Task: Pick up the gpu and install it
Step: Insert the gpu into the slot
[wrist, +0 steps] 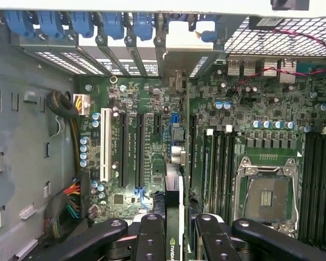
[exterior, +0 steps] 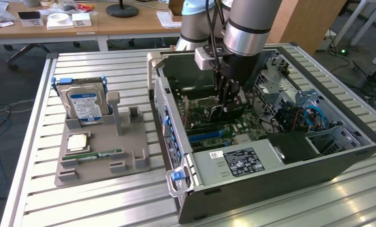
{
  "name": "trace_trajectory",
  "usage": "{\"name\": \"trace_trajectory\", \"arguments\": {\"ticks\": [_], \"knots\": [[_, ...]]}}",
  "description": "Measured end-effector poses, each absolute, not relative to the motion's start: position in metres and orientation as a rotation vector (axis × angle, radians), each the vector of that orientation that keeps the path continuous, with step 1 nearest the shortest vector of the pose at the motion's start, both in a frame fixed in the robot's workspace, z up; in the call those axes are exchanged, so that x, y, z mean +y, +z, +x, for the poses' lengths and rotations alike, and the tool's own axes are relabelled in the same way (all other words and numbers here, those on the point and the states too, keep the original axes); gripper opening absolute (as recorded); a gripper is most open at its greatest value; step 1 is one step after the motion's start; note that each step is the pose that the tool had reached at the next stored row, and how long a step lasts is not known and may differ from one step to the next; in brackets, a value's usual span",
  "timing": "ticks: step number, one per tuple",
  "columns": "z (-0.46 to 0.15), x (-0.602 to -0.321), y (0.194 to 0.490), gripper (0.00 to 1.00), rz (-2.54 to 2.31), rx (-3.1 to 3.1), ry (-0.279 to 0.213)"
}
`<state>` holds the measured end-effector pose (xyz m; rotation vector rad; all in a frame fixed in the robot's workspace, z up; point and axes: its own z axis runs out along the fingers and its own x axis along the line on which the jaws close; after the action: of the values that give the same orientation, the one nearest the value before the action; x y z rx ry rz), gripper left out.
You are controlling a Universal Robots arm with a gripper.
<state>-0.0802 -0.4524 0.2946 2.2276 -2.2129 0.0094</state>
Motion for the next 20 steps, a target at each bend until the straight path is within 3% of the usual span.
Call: {"name": "trace_trajectory", "arguments": {"ticks": [20], "knots": [[-0.085,-0.455,0.277,0.26,2.228,-2.213,0.010]]}}
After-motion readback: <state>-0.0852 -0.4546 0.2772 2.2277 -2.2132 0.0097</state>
